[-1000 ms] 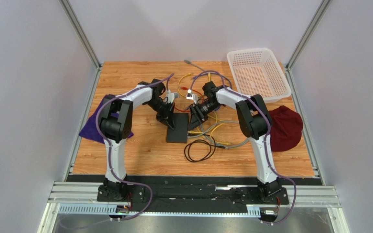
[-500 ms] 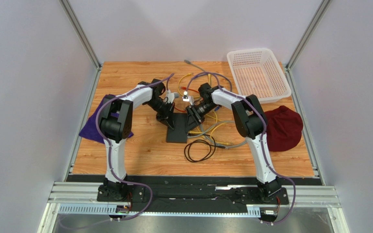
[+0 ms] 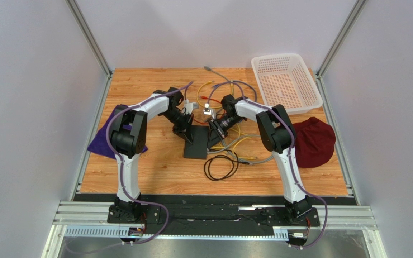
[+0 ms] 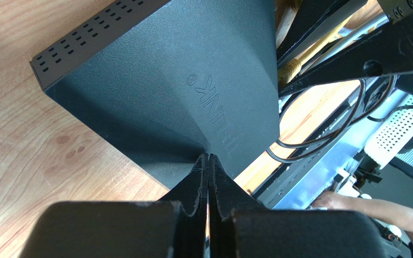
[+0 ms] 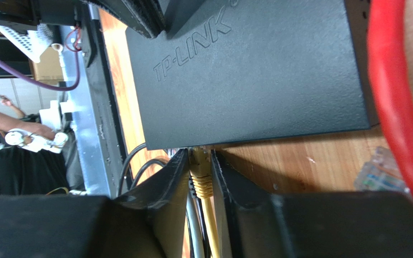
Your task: Pull the plug from the switch port
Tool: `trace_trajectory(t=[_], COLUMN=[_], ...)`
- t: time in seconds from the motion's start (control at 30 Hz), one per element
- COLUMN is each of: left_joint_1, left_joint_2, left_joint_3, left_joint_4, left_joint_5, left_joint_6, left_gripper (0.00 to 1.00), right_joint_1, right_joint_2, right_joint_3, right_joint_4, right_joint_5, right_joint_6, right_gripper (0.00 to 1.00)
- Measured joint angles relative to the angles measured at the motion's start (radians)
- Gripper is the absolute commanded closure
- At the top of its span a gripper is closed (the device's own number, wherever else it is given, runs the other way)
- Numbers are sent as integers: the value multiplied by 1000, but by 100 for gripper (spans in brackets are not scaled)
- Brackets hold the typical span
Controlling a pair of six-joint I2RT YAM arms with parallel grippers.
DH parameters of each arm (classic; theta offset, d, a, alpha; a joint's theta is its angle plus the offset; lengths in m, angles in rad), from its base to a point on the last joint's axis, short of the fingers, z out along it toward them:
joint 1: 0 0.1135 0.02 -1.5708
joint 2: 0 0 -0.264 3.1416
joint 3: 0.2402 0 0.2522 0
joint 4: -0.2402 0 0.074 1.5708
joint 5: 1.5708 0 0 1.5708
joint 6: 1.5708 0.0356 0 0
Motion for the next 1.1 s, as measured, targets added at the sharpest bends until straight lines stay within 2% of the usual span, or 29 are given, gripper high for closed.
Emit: trace_trajectory(t=[0.07, 0.3, 0.47, 0.6, 0.83, 1.1], left_joint_1=[0, 0, 0, 0, 0, 0], left_joint_2=[0, 0, 0, 0, 0, 4], left_joint_3=[0, 1, 2, 2, 3, 7], left_joint_4=[0, -1, -2, -2, -3, -8], left_joint_5=[-1, -3, -6, -5, -6, -6], left_joint_6=[0, 0, 1, 1, 2, 4], left_gripper=[100, 100, 100, 100, 100, 100], right_joint_1=[-1, -2, 11, 27, 6, 6], right_joint_2=[8, 36, 40, 76, 193, 196], right_joint_3=[11, 59, 99, 193, 361, 366], right_joint_4=[-16, -77, -122, -220, -415, -430], right_joint_5=[-6, -10, 40, 100, 52, 50], right_joint_6=[-1, -2, 1, -1, -78, -118], right_gripper=[83, 85, 86, 86, 96, 100])
